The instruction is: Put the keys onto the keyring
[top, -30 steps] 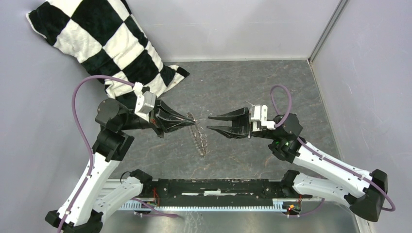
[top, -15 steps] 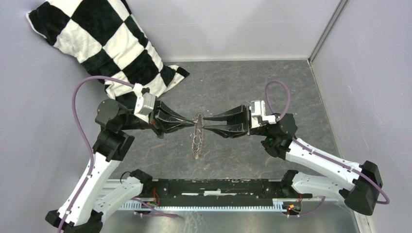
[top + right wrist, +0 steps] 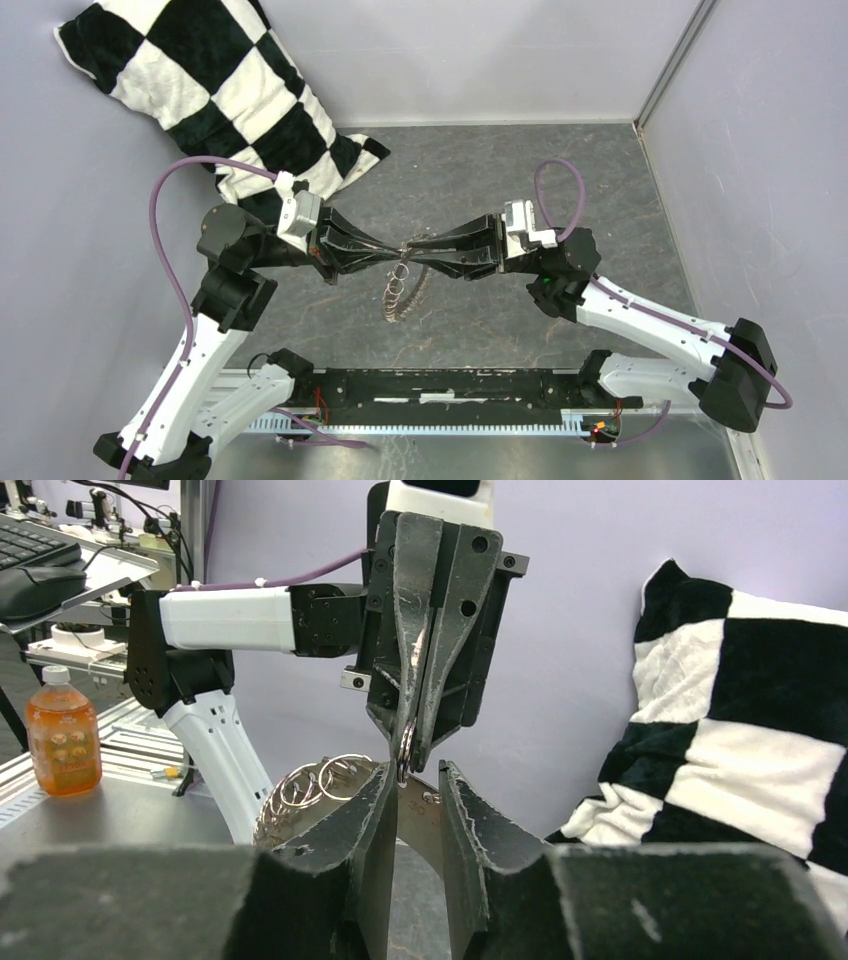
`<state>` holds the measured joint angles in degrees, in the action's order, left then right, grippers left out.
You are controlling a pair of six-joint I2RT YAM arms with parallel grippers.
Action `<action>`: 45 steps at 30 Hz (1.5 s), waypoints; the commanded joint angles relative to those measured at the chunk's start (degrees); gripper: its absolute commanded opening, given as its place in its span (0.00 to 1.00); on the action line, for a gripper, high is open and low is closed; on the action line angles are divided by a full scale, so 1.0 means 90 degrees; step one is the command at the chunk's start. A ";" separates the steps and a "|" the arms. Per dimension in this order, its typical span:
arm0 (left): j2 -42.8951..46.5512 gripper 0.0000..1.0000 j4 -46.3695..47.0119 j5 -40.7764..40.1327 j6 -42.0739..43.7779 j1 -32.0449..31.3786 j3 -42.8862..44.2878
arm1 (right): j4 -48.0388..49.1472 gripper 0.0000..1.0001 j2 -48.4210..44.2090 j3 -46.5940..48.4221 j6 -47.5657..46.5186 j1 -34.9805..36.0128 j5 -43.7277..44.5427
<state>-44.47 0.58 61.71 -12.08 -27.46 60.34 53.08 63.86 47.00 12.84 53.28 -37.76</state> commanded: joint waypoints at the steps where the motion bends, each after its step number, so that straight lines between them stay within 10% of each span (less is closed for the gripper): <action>1: 0.0082 0.02 0.0256 -0.0132 -0.0008 -0.0015 0.0015 | 0.0255 0.28 0.0077 0.0361 0.0072 0.0065 -0.0116; 7: 0.0121 0.02 0.0258 -0.0291 0.0016 -0.0014 -0.0005 | 0.0137 0.28 0.0158 0.0419 0.0007 0.0109 -0.0175; 10: 0.0129 0.02 0.0241 -0.0310 0.0037 -0.0017 0.0021 | -0.0234 0.03 0.0209 0.0549 -0.0189 0.0121 -0.0058; 14: 0.0110 0.04 -0.0337 -0.0179 0.0617 -0.0015 0.0140 | -0.1672 0.01 0.0148 0.1003 -0.0794 0.0122 0.0307; 18: -0.0125 0.46 -0.2836 -0.0095 0.2714 -0.0015 0.0914 | -0.3397 0.01 -0.0011 0.1472 -0.1738 0.0117 0.0485; 22: -0.0326 0.62 -0.4483 -0.0101 0.4265 -0.0015 0.1419 | -0.4789 0.01 -0.0002 0.1913 -0.2388 0.0118 0.0437; 45: -0.1369 0.26 -0.5769 -0.0282 0.5677 -0.0015 0.2132 | -0.6731 0.01 0.0493 0.2924 -0.3371 0.0222 0.0021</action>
<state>-57.41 -52.34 57.04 37.01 -27.44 77.84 -10.98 67.92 70.06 -16.71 54.63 -36.05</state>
